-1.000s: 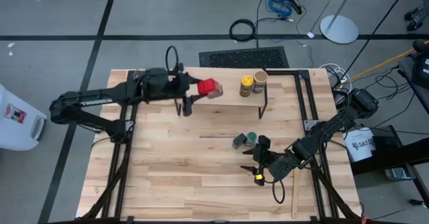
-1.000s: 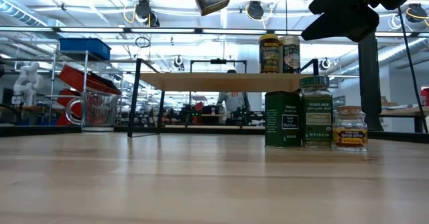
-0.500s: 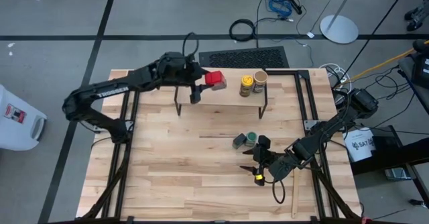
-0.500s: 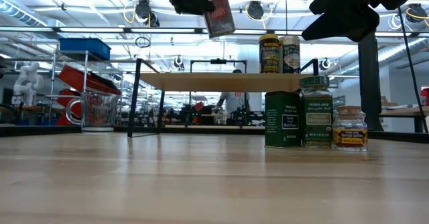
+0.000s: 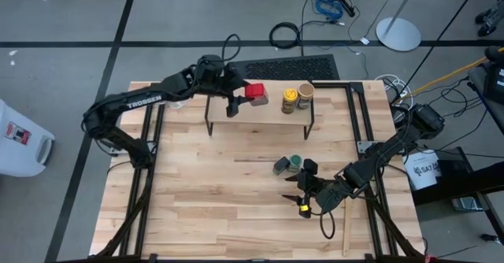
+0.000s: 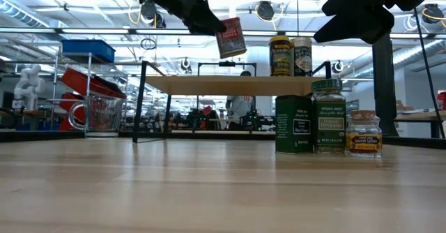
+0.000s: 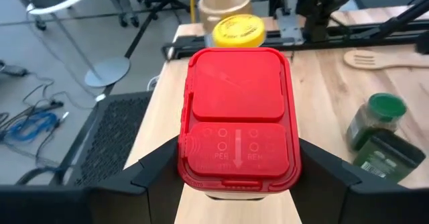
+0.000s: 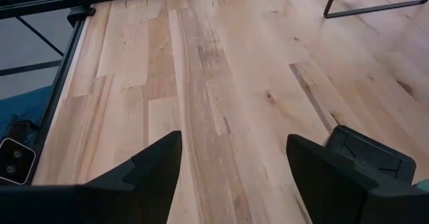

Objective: Shelf spices
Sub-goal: Put the red seasoning can on the shelf

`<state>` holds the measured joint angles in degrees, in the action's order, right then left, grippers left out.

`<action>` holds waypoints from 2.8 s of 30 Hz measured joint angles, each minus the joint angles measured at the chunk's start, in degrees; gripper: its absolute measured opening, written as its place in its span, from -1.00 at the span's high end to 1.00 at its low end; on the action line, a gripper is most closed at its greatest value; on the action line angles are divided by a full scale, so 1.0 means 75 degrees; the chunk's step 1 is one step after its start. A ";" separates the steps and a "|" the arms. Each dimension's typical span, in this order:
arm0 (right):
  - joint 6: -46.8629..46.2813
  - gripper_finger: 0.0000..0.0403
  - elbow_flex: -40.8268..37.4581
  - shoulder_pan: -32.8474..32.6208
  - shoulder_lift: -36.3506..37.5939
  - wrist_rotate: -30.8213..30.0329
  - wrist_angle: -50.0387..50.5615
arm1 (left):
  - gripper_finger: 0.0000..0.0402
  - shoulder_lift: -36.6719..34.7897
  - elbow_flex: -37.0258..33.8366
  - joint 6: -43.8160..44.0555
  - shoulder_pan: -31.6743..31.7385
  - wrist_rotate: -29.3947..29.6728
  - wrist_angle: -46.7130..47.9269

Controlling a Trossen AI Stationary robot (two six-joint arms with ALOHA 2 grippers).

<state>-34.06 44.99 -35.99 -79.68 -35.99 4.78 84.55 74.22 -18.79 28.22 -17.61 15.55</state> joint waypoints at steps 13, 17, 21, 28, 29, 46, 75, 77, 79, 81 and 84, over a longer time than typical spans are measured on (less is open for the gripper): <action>0.0015 -0.27 0.0000 -0.0001 0.0000 0.0003 0.0012 | -0.16 0.0295 0.0003 -0.0134 -0.0016 -0.0043 0.0036; 0.0026 -0.27 0.0000 0.0000 0.0000 0.0003 0.0015 | -0.16 0.0297 0.0003 -0.0216 0.0040 -0.0026 0.0125; 0.0029 -0.27 0.0000 0.0000 0.0000 0.0003 0.0015 | -0.16 0.0330 0.0003 -0.0335 0.0048 -0.0012 0.0042; 0.0029 -0.27 0.0000 0.0000 0.0000 0.0003 0.0017 | -0.16 0.0332 0.0003 -0.0541 0.0047 -0.0006 0.0226; 0.0029 -0.27 0.0000 0.0000 0.0000 0.0003 0.0019 | -0.16 0.0332 0.0003 -0.0579 0.0049 0.0004 0.0266; 0.0035 -0.27 0.0000 0.0000 0.0000 0.0003 0.0020 | -0.16 0.0332 0.0000 -0.0547 0.0393 0.0045 0.0621; 0.0233 -0.27 0.0000 0.0055 0.0003 -0.0006 0.0013 | -0.16 0.1192 -0.0009 -0.0339 -0.0088 0.0190 -0.0619; 0.0233 -0.27 0.0000 0.0055 0.0003 -0.0006 0.0015 | -0.16 0.1192 -0.0009 -0.0337 -0.0123 0.0217 -0.0669; 0.0236 -0.27 0.0000 0.0055 0.0003 -0.0009 0.0015 | -0.16 0.1192 -0.0009 -0.0329 -0.0178 0.0218 -0.0745; 0.0236 -0.27 0.0000 0.0055 0.0003 -0.0006 0.0017 | -0.16 0.1201 -0.0008 -0.0329 -0.0235 0.0216 -0.0894; 0.0236 -0.27 -0.0001 0.0055 0.0003 -0.0006 0.0016 | -0.16 0.1349 0.0006 -0.0193 -0.0281 0.0227 -0.1084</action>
<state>-32.29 44.99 -35.57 -79.66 -36.03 4.90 94.67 74.26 -20.23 26.11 -15.90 7.42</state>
